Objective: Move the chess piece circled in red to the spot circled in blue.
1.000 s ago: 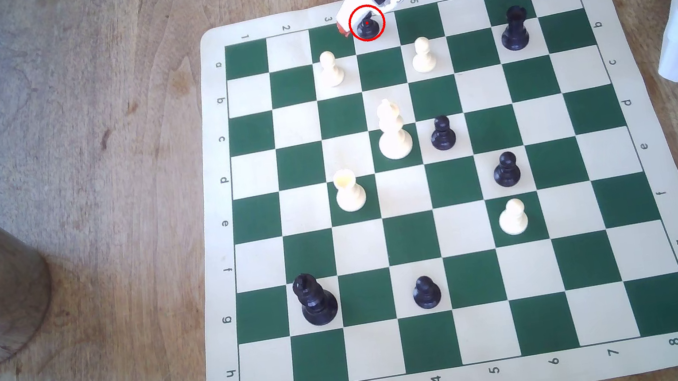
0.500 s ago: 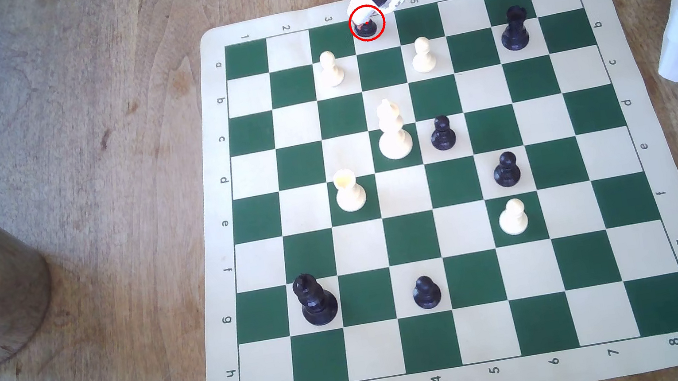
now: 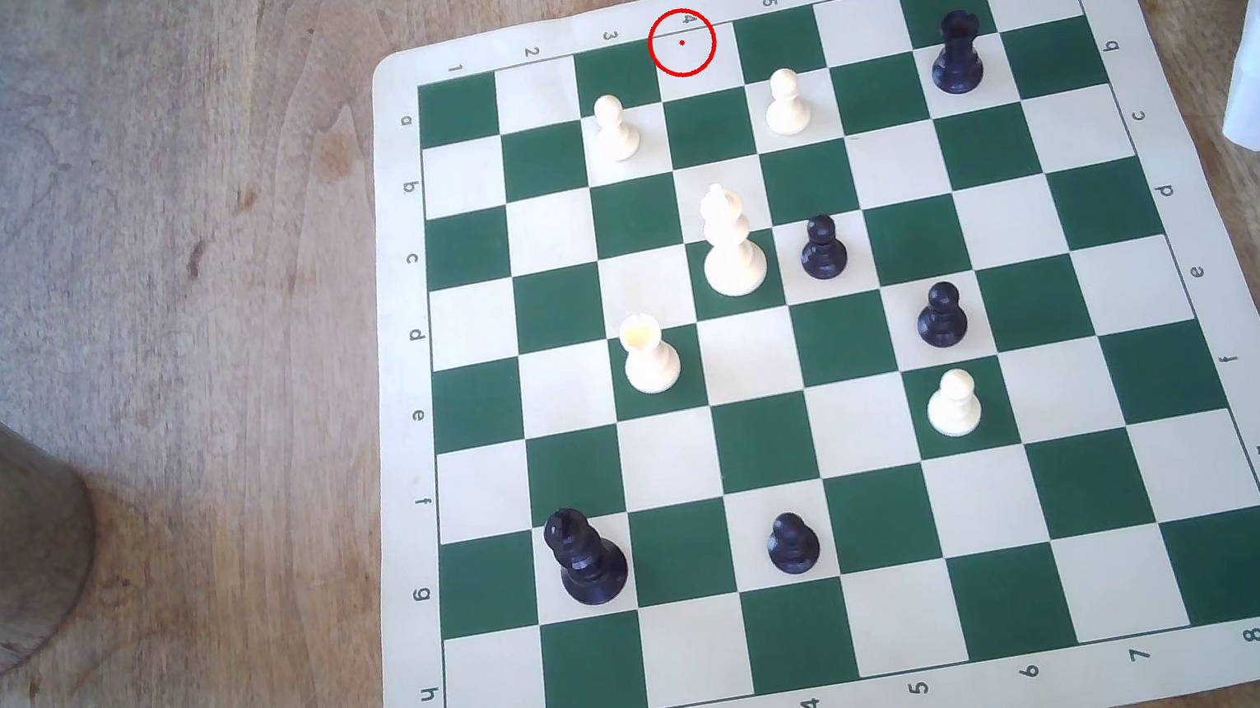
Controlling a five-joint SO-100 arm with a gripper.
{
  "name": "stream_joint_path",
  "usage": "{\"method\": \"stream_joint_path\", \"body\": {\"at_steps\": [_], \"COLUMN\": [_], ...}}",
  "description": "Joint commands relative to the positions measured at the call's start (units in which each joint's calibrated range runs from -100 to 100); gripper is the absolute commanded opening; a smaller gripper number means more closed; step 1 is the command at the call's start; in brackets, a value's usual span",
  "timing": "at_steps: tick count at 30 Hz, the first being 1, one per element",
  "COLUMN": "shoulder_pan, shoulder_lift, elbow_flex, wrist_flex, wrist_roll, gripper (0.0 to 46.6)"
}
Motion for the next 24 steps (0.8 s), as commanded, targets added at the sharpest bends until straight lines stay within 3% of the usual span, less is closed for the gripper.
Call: {"method": "stream_joint_path", "body": {"at_steps": [1, 7, 24], "shoulder_pan": [2.8, 7.3, 8.5], "shoulder_lift": [-6.2, -1.5, 12.7], "elbow_flex": [-4.7, -4.0, -5.0], "wrist_flex": [0.7, -2.4, -12.3], "wrist_roll": [1.7, 4.1, 5.3], "gripper": [0.3, 0.4, 0.5]}}
